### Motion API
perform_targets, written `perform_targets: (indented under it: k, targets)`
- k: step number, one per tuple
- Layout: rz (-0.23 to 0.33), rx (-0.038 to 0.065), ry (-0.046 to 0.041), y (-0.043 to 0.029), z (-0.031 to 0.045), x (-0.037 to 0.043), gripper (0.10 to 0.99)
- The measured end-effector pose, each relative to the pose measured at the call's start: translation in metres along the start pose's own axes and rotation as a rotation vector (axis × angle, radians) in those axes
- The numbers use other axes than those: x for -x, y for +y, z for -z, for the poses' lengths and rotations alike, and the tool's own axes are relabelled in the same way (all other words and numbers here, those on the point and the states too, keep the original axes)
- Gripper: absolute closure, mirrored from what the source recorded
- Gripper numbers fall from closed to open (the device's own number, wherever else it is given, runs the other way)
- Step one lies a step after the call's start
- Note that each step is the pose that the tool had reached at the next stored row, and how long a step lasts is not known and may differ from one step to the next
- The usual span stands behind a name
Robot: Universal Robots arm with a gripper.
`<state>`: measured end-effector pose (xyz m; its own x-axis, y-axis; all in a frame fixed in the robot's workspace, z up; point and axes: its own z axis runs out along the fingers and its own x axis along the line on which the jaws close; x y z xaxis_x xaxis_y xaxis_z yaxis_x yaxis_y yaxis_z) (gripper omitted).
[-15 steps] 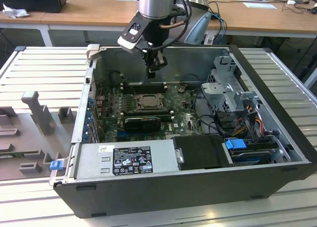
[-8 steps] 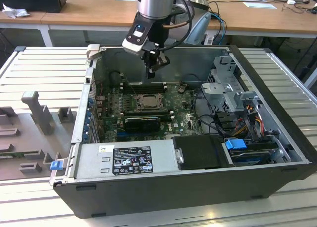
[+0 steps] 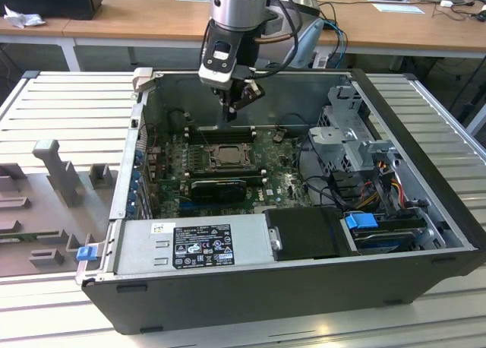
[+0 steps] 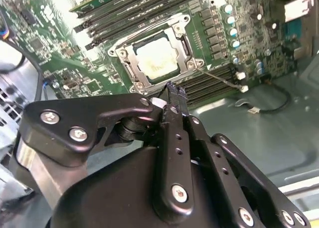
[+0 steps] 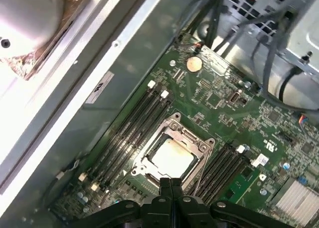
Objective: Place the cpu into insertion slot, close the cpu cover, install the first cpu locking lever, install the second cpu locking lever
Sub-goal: 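Install the first cpu locking lever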
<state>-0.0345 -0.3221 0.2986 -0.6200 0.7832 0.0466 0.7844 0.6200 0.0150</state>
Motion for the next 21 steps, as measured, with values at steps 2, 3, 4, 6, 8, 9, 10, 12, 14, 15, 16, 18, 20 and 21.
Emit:
perform_targets:
  k: [2, 3, 4, 6, 8, 9, 10, 12, 14, 15, 16, 18, 20, 21]
  targets:
    - [0.033, -0.002, 0.0005, 0.0000, 0.0000, 0.0000, 0.980]
    - [0.053, -0.003, 0.0007, 0.0000, 0.0000, 0.0000, 0.980]
    - [0.065, -0.003, 0.0009, 0.0000, 0.0000, 0.0000, 0.980]
    - [0.113, -0.005, 0.0017, 0.0000, 0.0000, 0.0000, 0.980]
    - [0.142, -0.007, 0.0021, 0.0000, 0.0000, 0.0000, 0.980]
    - [0.165, -0.008, 0.0024, 0.0000, 0.0000, 0.0000, 0.980]
    - [0.175, -0.008, 0.0026, 0.0000, 0.0000, 0.0000, 0.980]
    - [0.196, -0.009, 0.0029, 0.0000, 0.0000, 0.0000, 0.980]
    - [0.215, -0.010, 0.0032, 0.0000, 0.0000, 0.0000, 0.980]
    - [0.227, -0.011, 0.0033, 0.0000, 0.0000, 0.0000, 0.980]
    - [0.237, -0.011, 0.0035, 0.0000, 0.0000, 0.0000, 0.980]
    - [0.258, -0.012, 0.0038, 0.0000, 0.0000, 0.0000, 0.980]
    - [0.287, -0.013, 0.0042, 0.0000, 0.0000, 0.0000, 0.980]
    - [0.293, -0.014, 0.0043, 0.0000, 0.0000, 0.0000, 0.980]
